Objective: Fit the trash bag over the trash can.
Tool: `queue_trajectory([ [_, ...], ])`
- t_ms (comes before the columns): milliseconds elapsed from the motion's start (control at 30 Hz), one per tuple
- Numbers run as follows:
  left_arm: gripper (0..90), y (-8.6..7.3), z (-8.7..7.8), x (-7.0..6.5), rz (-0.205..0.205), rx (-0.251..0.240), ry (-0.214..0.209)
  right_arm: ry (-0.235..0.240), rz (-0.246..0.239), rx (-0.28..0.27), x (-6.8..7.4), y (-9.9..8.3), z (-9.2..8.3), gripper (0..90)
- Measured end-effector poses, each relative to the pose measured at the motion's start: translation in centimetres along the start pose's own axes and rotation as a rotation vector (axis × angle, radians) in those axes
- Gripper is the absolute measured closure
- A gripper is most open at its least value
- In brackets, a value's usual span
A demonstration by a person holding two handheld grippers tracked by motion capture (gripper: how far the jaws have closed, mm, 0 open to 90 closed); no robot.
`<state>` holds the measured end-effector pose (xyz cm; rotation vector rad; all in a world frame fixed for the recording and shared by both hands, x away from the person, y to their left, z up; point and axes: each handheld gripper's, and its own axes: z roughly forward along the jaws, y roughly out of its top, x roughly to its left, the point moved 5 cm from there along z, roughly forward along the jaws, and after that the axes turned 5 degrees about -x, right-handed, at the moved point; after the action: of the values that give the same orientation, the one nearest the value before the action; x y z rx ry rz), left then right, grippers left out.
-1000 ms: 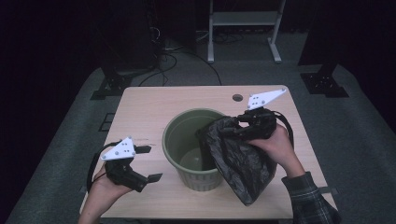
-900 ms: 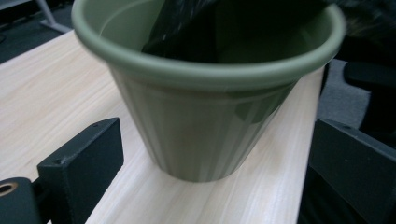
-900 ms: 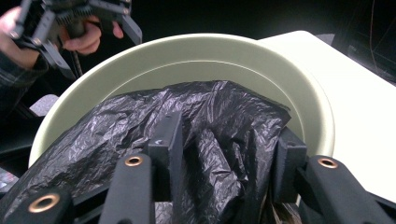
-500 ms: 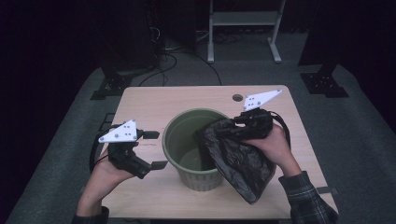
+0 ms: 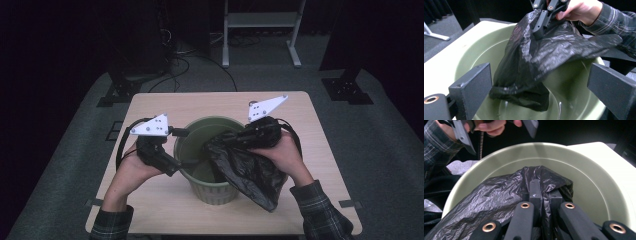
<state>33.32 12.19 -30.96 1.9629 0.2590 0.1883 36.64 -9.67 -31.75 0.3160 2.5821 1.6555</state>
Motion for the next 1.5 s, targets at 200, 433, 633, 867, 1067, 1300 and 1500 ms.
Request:
queue_trajectory([
  [200,5.4,0.5,1.2,0.3,0.007,0.023,-0.024,0.038,-0.023,-0.009,0.5,1.1,0.8,86.6],
  [433,15.6,0.6,2.1,0.4,0.013,0.043,-0.062,0.104,-0.041,-0.033,1.5,2.2,1.7,86.6],
  [633,67.6,0.4,2.2,0.1,0.024,0.095,-0.112,0.118,-0.04,-0.047,1.8,2.7,1.8,80.9],
  [867,84.7,0.3,1.3,0.5,-0.014,0.089,-0.049,0.078,-0.016,-0.051,1.2,1.9,0.8,62.3],
  [1067,84.4,-0.1,0.5,1.1,-0.033,0.086,-0.015,0.001,0.009,-0.047,0.4,0.3,-2.2,52.7],
  [1300,84.1,-0.2,-0.1,1.4,-0.044,0.074,0.012,-0.046,0.073,-0.082,-0.3,-2.1,-5.9,42.8],
  [1500,83.3,-0.3,-0.4,1.4,-0.044,0.069,0.024,-0.121,0.108,-0.071,-1.2,-4.2,-7.7,39.0],
])
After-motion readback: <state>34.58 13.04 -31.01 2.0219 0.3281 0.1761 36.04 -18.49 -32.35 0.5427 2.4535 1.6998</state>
